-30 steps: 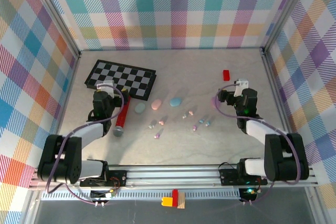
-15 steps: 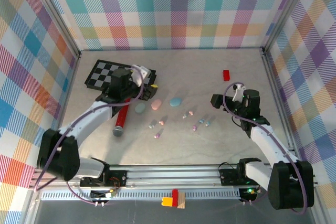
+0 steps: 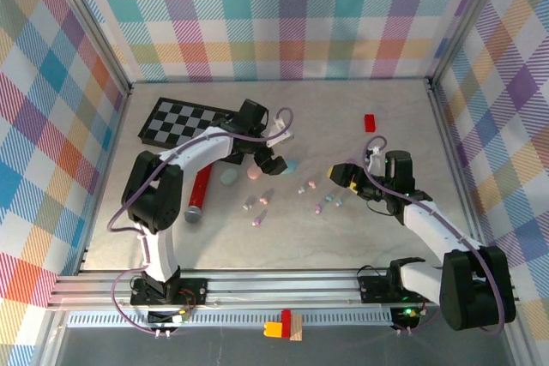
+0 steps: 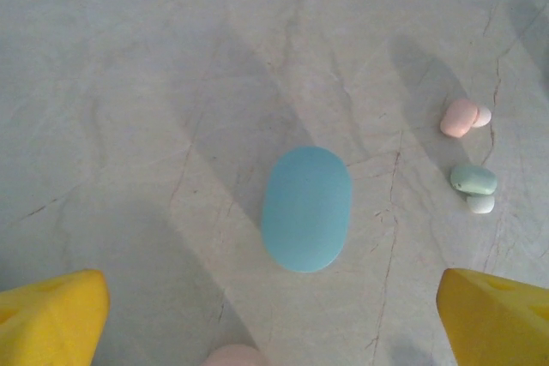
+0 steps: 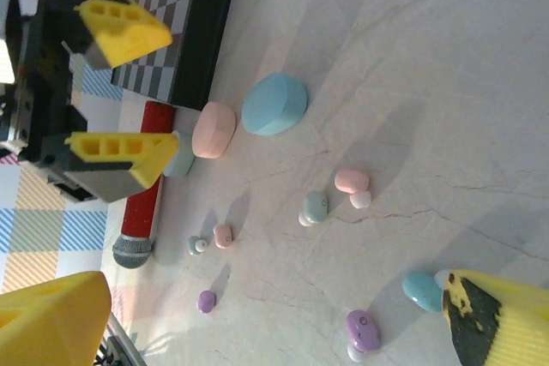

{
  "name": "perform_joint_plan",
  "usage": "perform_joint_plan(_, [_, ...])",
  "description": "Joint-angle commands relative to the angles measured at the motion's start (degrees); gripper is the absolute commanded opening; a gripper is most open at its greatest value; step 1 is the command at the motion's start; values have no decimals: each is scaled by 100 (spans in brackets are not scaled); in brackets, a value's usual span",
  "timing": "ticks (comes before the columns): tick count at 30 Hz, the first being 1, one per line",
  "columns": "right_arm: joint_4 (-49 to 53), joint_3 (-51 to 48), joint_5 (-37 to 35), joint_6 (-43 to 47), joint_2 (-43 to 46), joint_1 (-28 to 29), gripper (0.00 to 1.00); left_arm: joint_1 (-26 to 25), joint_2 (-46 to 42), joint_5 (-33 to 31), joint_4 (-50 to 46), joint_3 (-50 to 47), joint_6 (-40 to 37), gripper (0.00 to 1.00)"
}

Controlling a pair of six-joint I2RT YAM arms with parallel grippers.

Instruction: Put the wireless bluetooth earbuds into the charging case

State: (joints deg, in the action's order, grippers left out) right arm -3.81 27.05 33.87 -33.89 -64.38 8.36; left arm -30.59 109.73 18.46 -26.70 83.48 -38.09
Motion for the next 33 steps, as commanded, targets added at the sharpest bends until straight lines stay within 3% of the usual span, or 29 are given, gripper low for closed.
perform_joint_plan(1, [-126,-25,231,-76,-130,72,99,-104,376,164,-830,460,-474,88])
perform_joint_plan(8, [-231,37,195,-81,-353,188,99,-235,952,-70,-1161,971,-567,86])
perform_joint_plan(15, [-228,55,190,-79,-427,251,99,-285,1344,-4,-1201,1272,-543,72])
perform_joint_plan(24, [-76,55,103,20,-321,270,99,-369,1782,57,-1501,1727,-573,68])
perform_joint_plan(33, [66,107,-126,-91,-339,264,99,-395,1934,40,-1670,1813,-608,54])
